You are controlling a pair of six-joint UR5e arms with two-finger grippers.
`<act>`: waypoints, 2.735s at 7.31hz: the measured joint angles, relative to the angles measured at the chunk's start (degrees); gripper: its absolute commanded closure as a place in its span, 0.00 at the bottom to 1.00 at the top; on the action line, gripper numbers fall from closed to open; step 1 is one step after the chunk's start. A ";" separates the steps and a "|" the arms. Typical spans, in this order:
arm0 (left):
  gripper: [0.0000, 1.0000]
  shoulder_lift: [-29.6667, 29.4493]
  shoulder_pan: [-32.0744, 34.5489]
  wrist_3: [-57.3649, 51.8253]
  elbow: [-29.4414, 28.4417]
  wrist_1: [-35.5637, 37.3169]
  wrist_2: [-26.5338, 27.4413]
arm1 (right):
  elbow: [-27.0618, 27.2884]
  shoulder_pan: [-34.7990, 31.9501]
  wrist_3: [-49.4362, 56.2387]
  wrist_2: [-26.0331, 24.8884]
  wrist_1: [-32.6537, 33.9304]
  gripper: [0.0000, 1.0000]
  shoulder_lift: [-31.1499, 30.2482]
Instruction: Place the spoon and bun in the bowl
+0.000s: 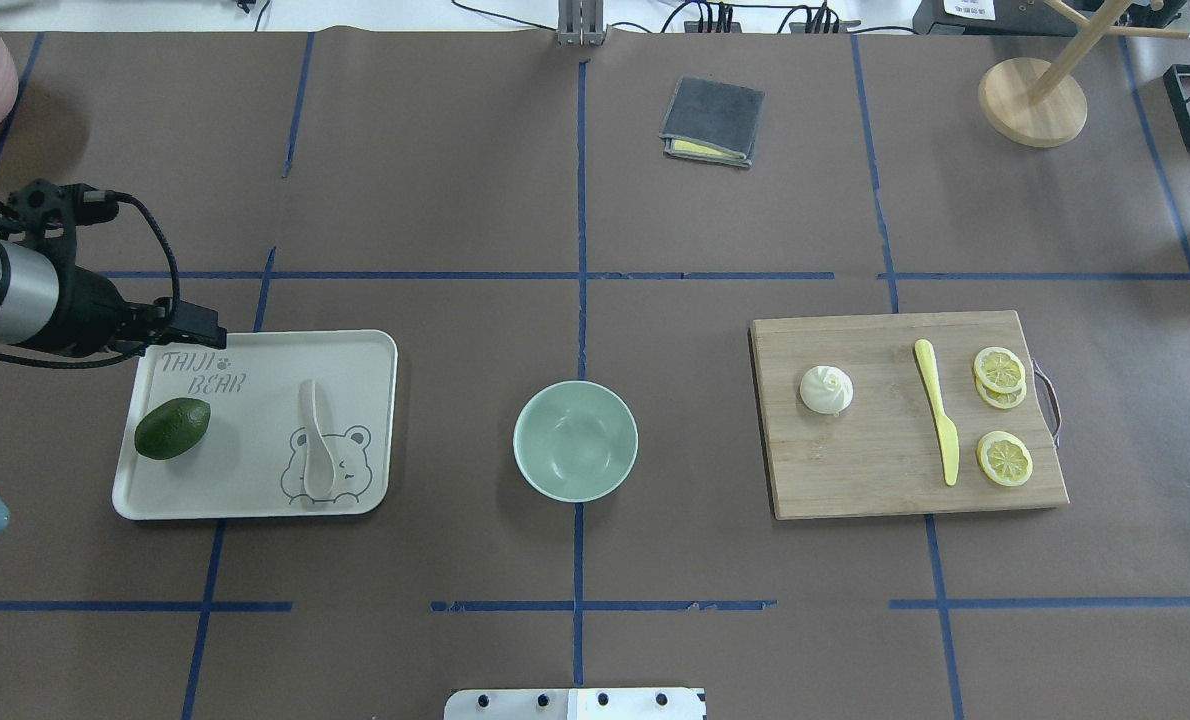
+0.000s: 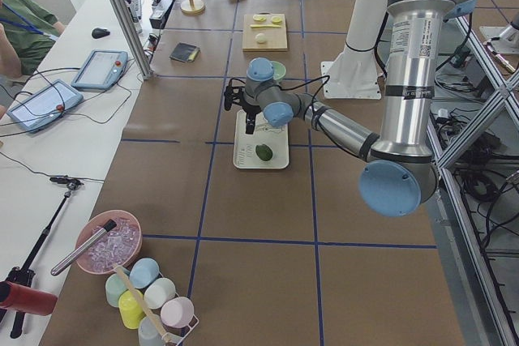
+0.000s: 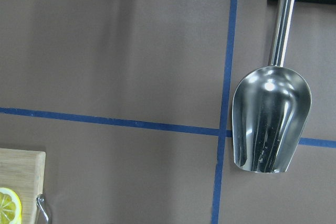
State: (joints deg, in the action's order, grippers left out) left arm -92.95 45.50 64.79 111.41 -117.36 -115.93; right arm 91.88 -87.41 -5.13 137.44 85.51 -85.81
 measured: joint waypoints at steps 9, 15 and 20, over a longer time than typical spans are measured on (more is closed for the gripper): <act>0.23 -8.97 -13.64 10.83 -9.18 1.86 13.55 | 0.65 0.13 -3.94 0.94 -2.18 0.00 -0.55; 0.77 -9.08 -14.58 11.41 -8.93 3.83 14.76 | 0.60 0.13 -4.01 0.99 -2.19 0.00 -0.59; 1.00 -9.08 -14.30 11.42 -7.55 5.85 14.87 | 0.57 0.13 -4.11 0.96 -2.19 0.00 -0.57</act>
State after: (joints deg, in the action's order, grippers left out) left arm -102.03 31.20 76.20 103.86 -111.51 -101.05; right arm 92.45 -87.28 -9.24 138.40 83.32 -86.38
